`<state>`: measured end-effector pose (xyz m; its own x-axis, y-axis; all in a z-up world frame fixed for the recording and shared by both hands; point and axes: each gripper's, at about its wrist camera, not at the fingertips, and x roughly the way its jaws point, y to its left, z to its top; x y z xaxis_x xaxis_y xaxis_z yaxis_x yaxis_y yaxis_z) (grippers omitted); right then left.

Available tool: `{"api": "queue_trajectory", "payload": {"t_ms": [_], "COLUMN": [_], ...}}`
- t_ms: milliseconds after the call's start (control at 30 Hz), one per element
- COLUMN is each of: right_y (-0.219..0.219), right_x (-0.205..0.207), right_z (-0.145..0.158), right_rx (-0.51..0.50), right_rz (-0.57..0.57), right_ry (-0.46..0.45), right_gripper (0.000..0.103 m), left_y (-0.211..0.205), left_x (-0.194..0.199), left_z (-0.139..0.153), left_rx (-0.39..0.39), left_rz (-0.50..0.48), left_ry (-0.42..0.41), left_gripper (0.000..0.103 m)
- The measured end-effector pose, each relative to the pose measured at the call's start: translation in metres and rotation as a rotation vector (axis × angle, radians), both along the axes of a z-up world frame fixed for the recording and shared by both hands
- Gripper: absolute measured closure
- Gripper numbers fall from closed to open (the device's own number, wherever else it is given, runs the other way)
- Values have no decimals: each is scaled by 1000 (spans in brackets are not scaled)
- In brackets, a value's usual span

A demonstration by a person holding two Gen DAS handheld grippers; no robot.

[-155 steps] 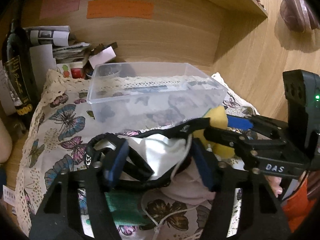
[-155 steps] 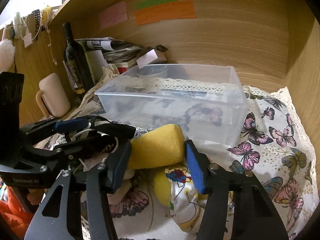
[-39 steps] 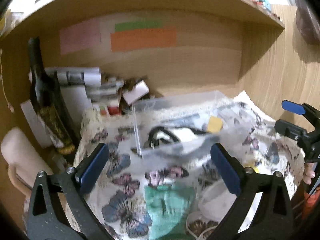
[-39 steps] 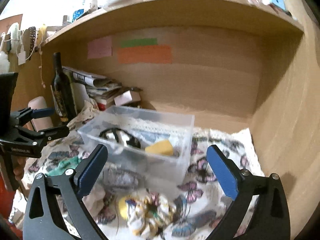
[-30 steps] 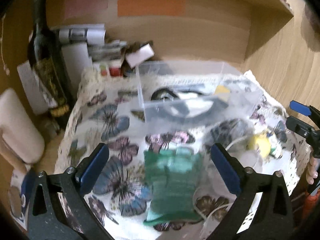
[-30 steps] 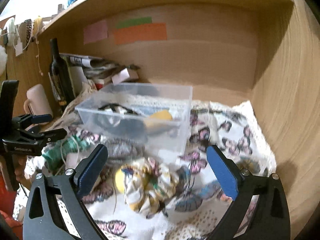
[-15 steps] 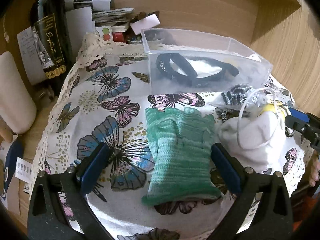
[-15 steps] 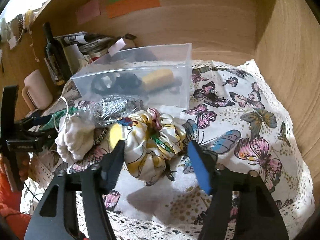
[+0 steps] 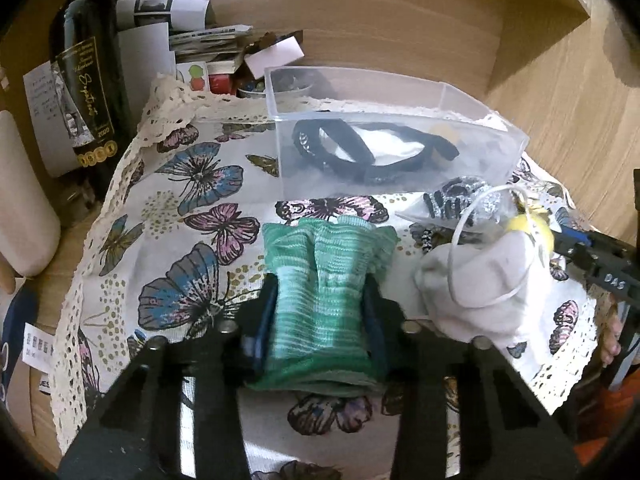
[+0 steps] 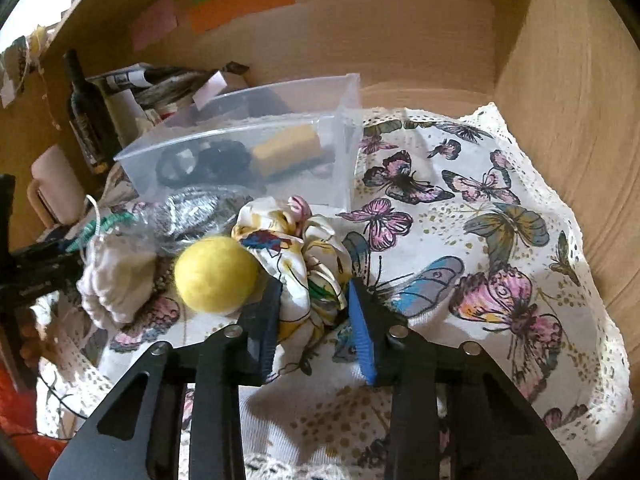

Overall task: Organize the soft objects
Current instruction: 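Grasp the green knit glove with the left tool while the right tool grasps the floral scrunchie, then carry the glove and scrunchie over the box and open both tools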

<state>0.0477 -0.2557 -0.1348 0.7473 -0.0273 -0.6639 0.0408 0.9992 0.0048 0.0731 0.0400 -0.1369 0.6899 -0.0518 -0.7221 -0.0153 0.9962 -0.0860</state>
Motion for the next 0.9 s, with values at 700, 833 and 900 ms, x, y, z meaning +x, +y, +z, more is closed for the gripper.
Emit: {"api": "queue_trajectory", "payload": {"t_ms": [700,833,900], "right_y": [17,24,28], "right_x": [1,8,13], "right_z": [82,96,102], "right_rx": [-18,-21,-27], "right_rz": [62,89,101], "right_ry": [-274,-320,-337], "right_gripper": [88,88,88], "left_y": [-2,0,1], "left_x": [4,20,30], "left_z": [81,94,99], "left_rx": [39,25,16], "left_rz": [24,23,17], "left_ry": [-254,-284,-293], "left_gripper": [83,83,83]}}
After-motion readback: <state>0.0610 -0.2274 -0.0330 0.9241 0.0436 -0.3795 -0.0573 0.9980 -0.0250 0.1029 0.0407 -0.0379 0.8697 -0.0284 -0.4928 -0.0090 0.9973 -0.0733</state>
